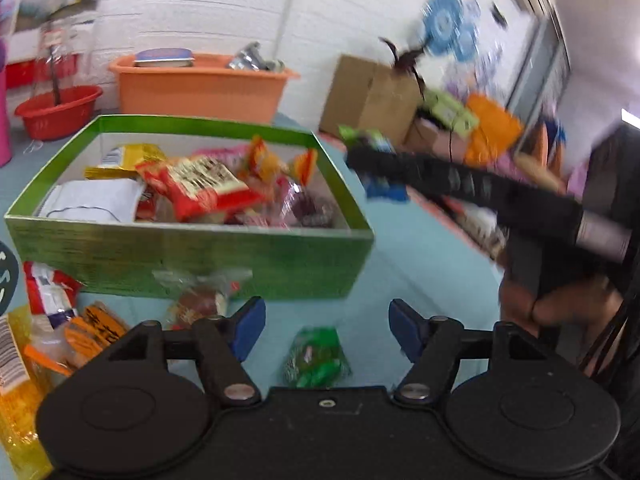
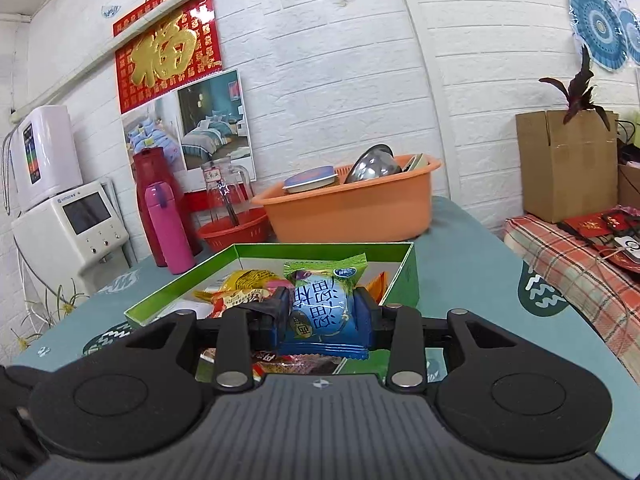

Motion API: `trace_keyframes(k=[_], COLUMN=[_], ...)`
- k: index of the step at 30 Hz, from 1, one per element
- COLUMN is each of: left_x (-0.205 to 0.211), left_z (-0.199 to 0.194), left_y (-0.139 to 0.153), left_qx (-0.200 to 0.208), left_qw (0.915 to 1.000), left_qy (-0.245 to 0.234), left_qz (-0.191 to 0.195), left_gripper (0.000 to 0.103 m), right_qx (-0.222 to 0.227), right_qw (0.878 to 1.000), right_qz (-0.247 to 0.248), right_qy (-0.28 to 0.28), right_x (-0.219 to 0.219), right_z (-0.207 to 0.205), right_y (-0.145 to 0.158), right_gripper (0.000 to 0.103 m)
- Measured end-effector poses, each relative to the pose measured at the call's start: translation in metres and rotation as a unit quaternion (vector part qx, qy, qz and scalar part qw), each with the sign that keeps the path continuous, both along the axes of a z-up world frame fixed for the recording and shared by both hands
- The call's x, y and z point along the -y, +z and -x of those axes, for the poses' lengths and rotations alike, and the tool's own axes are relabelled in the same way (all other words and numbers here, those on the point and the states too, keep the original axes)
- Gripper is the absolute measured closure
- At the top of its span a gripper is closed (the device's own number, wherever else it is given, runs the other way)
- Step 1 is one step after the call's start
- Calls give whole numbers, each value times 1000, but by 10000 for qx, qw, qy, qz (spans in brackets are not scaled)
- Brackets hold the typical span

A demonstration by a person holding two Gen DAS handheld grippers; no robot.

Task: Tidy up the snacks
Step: 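Carry the blue pack with the right gripper into the box while the left gripper carries the green pack there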

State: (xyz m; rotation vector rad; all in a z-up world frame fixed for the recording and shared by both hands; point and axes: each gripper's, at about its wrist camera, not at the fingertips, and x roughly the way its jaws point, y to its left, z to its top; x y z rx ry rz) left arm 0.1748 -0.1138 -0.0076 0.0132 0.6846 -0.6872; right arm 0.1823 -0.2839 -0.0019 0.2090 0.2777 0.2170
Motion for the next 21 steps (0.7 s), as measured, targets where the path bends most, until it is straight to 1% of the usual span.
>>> trace_keyframes(k=[2,5,6,7,8,9,10,12,13,16,18,21], left_x=[7,10,10,8,6,4,0,-11,-15,-26,-31,-30], left_z=[0,-6,-9,-11,-13,-14,-16,-20,-21,-27,-36,-50], left_y=[-10,-23,-27,-30,-29,-28,-26,-17,-10,21,40,61], left_qx=[-41,-213,-311,-368,-410,-469,-534,-712,-694,-323,-122,125], left_qw=[9997,9990,9985,9985,9986,9986,9985,9967,9960,9949,9910,9843], left_qy=[-142,-162,-172,-201,-172,-144,-128,-74,-48,178,399,685], left_qz=[-207,-348,-410,-348,-287,-211,-50,394,564,943,1268,1621], left_gripper=[0,0,11,22,24,28,30,30,30,29,30,30], right_qx=[-37,-66,-85,-98,-104,-105,-106,-93,-67,0,78,205], right_qw=[10000,10000,10000,9999,9999,9999,9999,9999,9999,9999,9999,9997], right_qz=[15,5,-9,-16,-21,-22,-25,-35,-30,27,40,67], right_qy=[42,46,39,37,40,51,66,95,115,118,129,146], right_x=[-1,0,1,2,2,2,3,3,3,1,0,-2], right_z=[1,3,3,3,4,4,4,5,5,2,-2,-9], right_y=[-2,-3,-4,-4,-5,-5,-5,-3,-2,2,7,13], right_gripper=[42,42,42,42,42,42,42,42,42,42,42,42])
